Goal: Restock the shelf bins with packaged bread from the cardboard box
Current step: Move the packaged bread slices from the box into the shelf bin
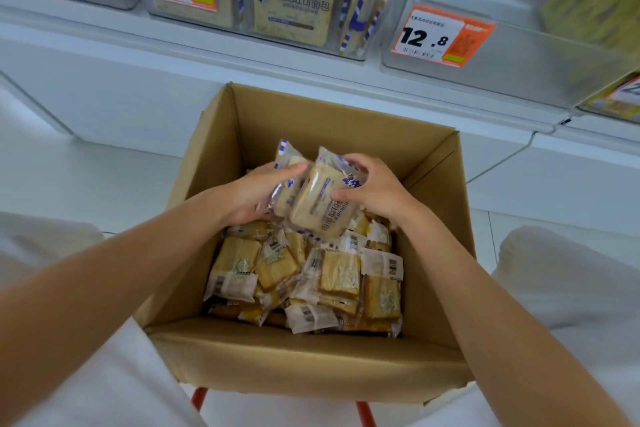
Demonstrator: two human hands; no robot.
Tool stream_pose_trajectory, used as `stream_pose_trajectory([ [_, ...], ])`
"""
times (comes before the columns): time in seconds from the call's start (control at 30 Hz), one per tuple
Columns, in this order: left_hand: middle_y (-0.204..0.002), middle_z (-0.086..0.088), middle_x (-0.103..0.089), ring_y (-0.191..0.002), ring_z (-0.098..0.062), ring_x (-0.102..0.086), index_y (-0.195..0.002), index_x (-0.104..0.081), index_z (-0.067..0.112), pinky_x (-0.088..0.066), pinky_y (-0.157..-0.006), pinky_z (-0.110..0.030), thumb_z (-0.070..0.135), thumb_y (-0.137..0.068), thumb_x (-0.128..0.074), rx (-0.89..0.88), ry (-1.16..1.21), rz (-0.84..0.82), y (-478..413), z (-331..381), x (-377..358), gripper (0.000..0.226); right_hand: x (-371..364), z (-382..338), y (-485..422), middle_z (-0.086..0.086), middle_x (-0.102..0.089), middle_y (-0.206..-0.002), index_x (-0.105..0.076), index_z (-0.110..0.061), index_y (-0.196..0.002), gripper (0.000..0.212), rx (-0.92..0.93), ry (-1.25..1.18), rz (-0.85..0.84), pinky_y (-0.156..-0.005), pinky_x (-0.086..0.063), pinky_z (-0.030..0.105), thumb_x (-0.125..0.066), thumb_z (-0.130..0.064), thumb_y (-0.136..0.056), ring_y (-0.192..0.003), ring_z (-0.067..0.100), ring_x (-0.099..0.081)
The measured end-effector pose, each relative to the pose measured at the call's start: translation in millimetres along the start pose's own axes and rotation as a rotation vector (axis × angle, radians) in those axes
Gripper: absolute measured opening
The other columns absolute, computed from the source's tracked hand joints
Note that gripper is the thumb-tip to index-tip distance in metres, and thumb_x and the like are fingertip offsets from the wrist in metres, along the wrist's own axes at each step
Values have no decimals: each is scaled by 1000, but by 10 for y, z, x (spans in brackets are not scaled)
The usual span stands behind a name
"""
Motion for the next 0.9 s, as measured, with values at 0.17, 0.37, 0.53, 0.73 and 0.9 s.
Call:
stream_pose_trajectory([
  [0.17,-122,-17,-68,-110,-30,-68,-133,-55,6,-59,-82,-44,9,-93,-61,-5,226,-18,-10,12,-24,41,81,-101,27,3,-21,-157,-32,-21,-149,84,28,-82,320,-110,-39,36,-80,-25,-80,-140,20,-34],
  [0.37,-138,-18,-57,-126,-36,-56,-139,-49,13,-43,-105,-58,24,-86,-65,8,309,-193,41,97,-88,57,-32,-244,28,-4,-47,-143,-48,-26,-142,56,279,-12,56,-108,-39,29,-69,-20,-90,-132,10,-44],
  [0.53,-123,-18,-67,-113,-33,-66,-137,-52,9,-52,-96,-54,21,-95,-60,-2,246,-71,57,143,-81,44,-44,-248,3,-4,-8,-163,-25,-39,-151,93,179,-8,140,-119,-16,39,-81,-34,-78,-149,14,-12],
  [0.73,-122,-13,-69,-113,-33,-65,-128,-58,18,-52,-95,-50,31,-91,-60,-117,139,85,72,335,12,39,-109,-268,24,6,-72,-115,-61,-17,-125,97,-94,-578,-44,-103,-46,53,-95,-52,-42,-110,25,-67],
  [0.9,-110,-7,-72,-95,-20,-71,-118,-62,19,-58,-84,-39,49,-89,-64,-387,-115,418,285,852,22,42,108,-751,114,3,-71,-117,-62,-20,-123,67,7,-628,-56,-109,-39,54,-88,-37,-64,-116,24,-63],
])
Point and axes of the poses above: each hand's wrist, its own y-axis away from the middle knuckle, its own x-axis out of the back of the hand, z = x × y, the point moved 5 cm from there along -y, towards the middle knuckle
